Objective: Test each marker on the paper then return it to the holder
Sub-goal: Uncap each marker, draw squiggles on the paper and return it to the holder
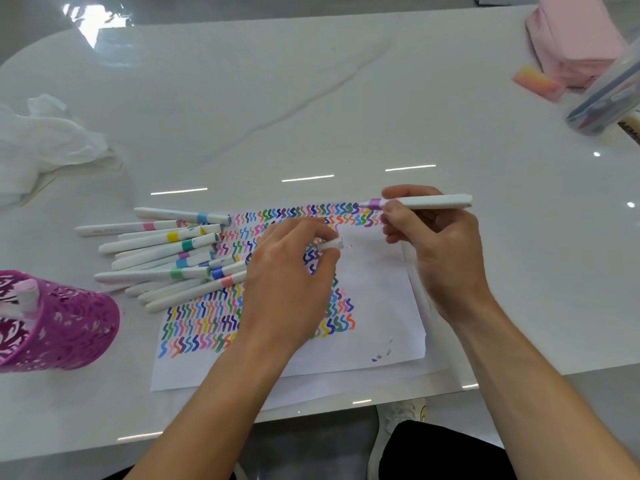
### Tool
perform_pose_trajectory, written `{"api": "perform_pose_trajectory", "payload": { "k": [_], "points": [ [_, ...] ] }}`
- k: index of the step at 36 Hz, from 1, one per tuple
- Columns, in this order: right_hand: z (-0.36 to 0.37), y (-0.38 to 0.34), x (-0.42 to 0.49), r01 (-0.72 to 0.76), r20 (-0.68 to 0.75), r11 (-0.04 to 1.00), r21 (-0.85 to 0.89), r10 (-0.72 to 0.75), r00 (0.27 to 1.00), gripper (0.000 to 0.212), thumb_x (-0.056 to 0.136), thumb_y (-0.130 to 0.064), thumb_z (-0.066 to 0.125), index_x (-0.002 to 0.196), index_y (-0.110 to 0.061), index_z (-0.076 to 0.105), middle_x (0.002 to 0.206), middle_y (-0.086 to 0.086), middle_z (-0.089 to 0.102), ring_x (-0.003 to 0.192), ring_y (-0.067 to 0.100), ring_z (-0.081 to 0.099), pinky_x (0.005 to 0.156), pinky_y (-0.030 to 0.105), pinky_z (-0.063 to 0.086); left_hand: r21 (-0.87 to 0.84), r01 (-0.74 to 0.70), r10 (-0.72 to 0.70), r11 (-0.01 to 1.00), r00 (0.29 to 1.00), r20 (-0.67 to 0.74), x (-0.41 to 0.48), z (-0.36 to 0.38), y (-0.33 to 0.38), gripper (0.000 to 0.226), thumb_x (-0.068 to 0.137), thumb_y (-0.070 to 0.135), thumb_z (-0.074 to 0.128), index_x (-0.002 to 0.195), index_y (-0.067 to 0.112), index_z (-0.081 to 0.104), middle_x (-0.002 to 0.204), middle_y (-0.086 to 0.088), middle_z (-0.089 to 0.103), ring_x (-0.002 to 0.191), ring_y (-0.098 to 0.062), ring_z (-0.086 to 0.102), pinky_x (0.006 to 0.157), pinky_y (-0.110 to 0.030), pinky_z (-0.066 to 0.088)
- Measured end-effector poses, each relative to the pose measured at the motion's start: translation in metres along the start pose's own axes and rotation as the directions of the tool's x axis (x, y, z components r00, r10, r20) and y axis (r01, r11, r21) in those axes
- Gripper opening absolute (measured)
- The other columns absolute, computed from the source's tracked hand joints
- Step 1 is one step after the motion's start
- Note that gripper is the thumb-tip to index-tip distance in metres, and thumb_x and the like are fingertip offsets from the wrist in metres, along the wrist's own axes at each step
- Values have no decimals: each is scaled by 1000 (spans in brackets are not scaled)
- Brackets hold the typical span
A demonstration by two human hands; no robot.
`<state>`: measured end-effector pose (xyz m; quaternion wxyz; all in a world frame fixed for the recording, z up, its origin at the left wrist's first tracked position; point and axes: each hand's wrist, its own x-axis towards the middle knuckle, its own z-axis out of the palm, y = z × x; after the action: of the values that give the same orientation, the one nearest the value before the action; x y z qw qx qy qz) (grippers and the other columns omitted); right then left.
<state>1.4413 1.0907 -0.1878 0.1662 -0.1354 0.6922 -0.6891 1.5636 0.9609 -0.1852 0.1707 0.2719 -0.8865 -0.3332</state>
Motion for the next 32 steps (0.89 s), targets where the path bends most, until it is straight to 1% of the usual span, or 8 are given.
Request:
{"api": "perform_pose_trajectory", "payload": {
  "k": [3,5,10,14,17,21,25,32],
  "points": [
    [9,-5,-5,-30,53,998,61,27,998,18,101,-22,62,100,-15,78,84,3,76,79,17,70,71,29,57,-172,96,-101,980,995,-19,0,-6,-2,9,92,28,71,99,32,71,103,20,69,101,3,61,92,-17,46],
    [14,-9,-8,-40,86,994,98,32,996,23,101,-26,58,99,-14,77,84,5,77,78,19,71,69,29,57,-313,171,-177,934,984,10,-1,-12,-4,11,90,24,73,98,32,72,98,19,72,98,2,66,91,-28,54],
    [21,-17,-14,-43,143,986,159,20,989,19,97,-21,56,99,-8,69,84,9,78,75,25,71,68,32,59,-508,295,-292,809,952,89,-4,-21,-11,15,91,18,74,100,30,70,94,14,74,87,-6,73,80,-29,61],
    [25,-19,-16,-26,173,988,154,-1,985,11,93,-16,56,93,-8,64,82,10,78,73,25,70,69,32,59,-651,308,-325,694,940,98,-5,-25,-12,9,92,16,73,101,19,73,87,2,77,81,-14,75,71,-24,60],
    [28,-19,-18,-22,193,990,140,-6,981,11,92,-16,57,92,-9,65,86,16,78,73,23,69,70,33,59,-687,307,-321,659,940,113,-5,-25,-13,11,93,16,71,104,15,73,87,0,77,81,-17,76,71,-24,61],
    [30,-18,-18,-15,207,995,99,-6,978,12,93,-18,58,93,-10,67,83,7,78,73,20,70,72,34,61,-702,295,-286,649,949,135,-6,-26,-14,15,94,7,68,107,14,73,89,-1,77,81,-17,76,71,-24,61],
    [32,-16,-19,7,213,1000,8,-9,977,12,93,-24,61,92,-17,70,84,8,77,76,23,71,74,37,63,-698,276,-237,661,959,155,-7,-27,-12,20,95,4,66,107,18,73,89,-1,77,82,-17,76,72,-22,60],
    [30,-17,-18,17,216,1000,26,-23,976,9,95,-22,66,96,-17,74,75,3,74,70,17,69,67,27,58,-695,278,-204,663,960,190,-6,-28,-12,20,98,11,63,112,21,73,90,0,77,83,-17,75,75,-26,61]
  ]
}}
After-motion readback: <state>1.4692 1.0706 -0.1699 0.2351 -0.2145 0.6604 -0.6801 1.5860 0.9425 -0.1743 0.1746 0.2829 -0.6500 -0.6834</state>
